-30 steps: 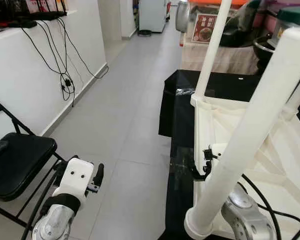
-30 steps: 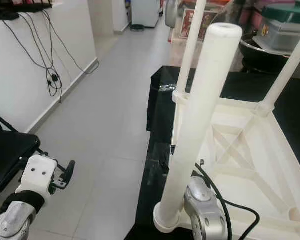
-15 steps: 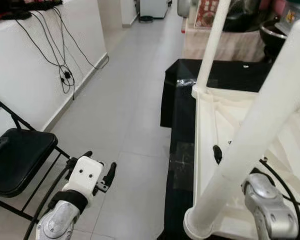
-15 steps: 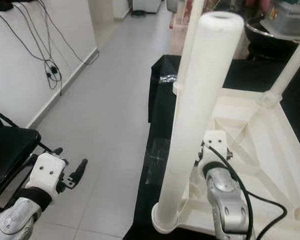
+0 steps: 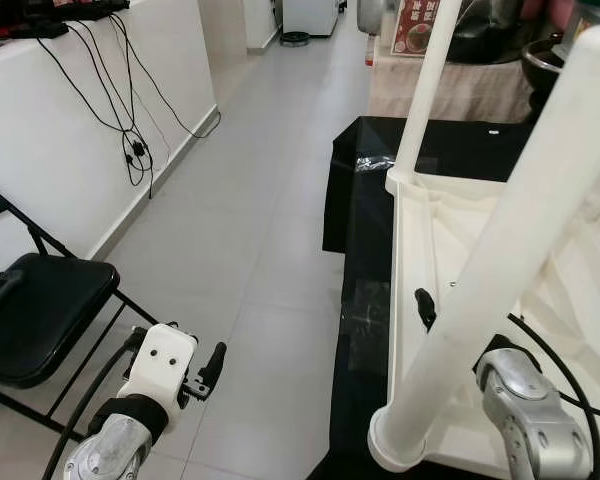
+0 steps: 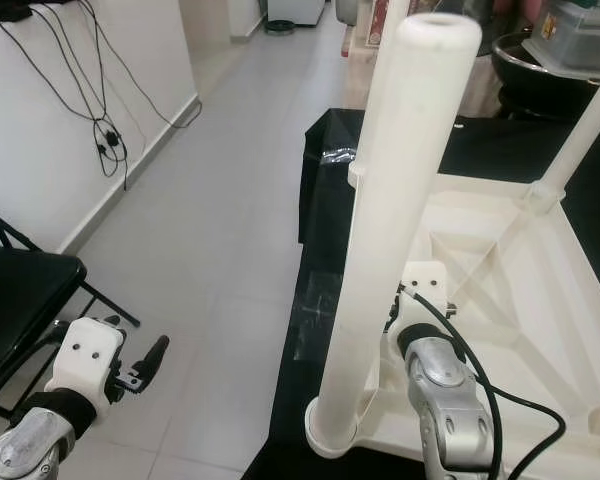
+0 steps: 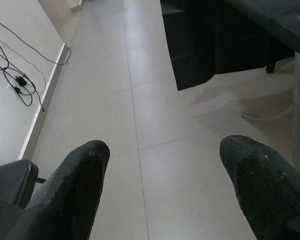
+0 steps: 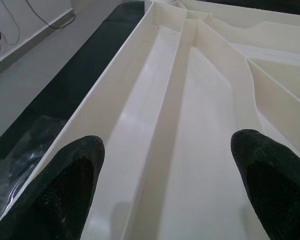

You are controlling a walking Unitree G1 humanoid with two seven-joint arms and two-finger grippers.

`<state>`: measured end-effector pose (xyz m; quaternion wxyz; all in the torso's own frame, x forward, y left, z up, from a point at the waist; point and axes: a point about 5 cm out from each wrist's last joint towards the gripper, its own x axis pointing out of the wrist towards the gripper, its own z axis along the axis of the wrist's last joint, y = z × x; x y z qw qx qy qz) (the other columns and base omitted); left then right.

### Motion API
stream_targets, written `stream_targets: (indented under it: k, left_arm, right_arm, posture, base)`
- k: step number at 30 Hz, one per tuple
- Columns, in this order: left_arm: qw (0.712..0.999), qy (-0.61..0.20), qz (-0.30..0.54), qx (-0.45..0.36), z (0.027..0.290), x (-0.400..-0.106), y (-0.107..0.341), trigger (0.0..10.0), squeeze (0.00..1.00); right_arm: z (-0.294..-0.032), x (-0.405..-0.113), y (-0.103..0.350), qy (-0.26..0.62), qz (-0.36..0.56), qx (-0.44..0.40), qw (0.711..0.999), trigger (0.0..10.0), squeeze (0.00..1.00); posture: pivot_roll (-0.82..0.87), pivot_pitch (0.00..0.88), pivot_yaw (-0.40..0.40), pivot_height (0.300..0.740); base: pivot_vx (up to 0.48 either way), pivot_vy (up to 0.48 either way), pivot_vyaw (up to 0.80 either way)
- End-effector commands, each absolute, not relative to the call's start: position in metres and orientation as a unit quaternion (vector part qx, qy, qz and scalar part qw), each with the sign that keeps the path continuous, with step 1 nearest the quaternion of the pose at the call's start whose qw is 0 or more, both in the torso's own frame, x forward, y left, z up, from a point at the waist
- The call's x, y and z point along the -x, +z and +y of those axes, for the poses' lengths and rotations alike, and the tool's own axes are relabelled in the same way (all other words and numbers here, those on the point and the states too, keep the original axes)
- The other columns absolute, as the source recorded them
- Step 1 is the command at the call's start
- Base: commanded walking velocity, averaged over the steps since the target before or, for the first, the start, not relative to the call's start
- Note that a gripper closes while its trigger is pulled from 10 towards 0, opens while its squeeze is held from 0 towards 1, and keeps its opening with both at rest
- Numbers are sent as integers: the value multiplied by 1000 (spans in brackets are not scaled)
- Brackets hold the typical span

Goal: Building children table

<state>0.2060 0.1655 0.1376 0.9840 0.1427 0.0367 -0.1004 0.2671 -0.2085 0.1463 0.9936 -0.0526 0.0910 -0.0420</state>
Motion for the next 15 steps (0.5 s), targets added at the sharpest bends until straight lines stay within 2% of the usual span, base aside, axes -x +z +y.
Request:
stream_targets:
  k: [1,15]
  left_arm:
    - [982,-104,48,-149,167,-205,133,10000,0]
    - [983,-109,50,-141,165,-206,135,10000,0]
  right_arm:
    - [-206,-265,146,-38,84,46,995,10000,0]
    - [-209,-267,148,-44,77,50,995,10000,0]
  posture:
    - [-37,105,-6,740]
    - [-34,94,-16,740]
  base:
    - [-289,0,0]
    - [-296,0,0]
